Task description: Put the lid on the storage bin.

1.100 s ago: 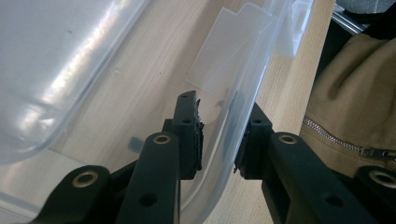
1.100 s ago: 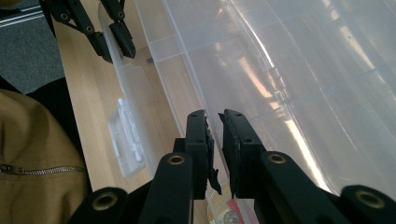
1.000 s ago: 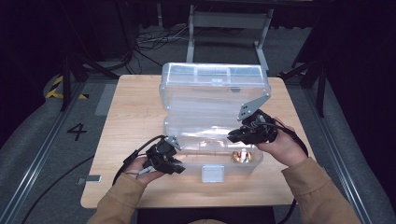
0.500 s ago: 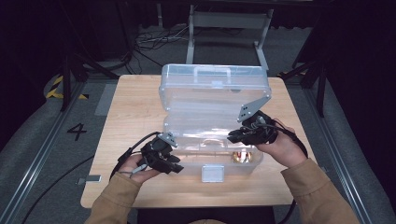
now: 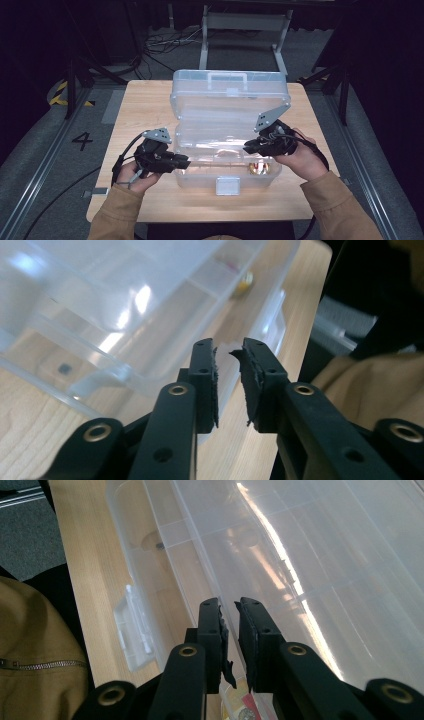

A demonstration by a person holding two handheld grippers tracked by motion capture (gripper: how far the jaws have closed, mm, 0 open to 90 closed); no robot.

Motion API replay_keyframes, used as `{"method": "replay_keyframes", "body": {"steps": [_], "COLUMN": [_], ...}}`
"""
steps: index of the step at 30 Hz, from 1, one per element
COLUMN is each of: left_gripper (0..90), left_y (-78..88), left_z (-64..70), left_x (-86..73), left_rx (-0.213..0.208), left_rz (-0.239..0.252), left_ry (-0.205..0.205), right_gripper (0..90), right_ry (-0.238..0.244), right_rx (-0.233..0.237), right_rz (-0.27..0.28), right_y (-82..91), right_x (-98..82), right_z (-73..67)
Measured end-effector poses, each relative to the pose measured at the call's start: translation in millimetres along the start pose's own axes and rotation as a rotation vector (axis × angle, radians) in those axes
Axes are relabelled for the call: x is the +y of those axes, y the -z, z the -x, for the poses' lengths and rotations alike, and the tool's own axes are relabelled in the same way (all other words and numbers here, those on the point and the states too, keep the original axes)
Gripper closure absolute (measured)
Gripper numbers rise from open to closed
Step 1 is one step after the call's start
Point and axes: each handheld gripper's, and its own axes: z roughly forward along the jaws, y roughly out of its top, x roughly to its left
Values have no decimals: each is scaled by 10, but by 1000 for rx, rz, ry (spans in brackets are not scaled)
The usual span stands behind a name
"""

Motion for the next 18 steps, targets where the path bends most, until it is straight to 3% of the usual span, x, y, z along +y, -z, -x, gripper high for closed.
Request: {"method": "replay_keyframes", "body": {"steps": [1,8,11,14,18], "left_gripper": [776,778,779,796,807], "left_y": [0,116,140,150,137], "left_z": [0,25,43,53,66], "left_x": [0,17,41,58,80], "left_rx": [0,69,107,127,138], "left_rz": [0,129,167,188,203], "left_ry": [0,33,66,87,81], "right_gripper": [807,805,804,803,802], "right_ry": [0,-3,-4,-1,-7], "right_rx": [0,6,6,3,5], "right_rz": [0,1,1,3,8], "right_y": [0,-8,-8,-12,-15], "right_x": [0,-13,-18,-28,-48], "right_z": [0,-7,-12,-24,-32]}}
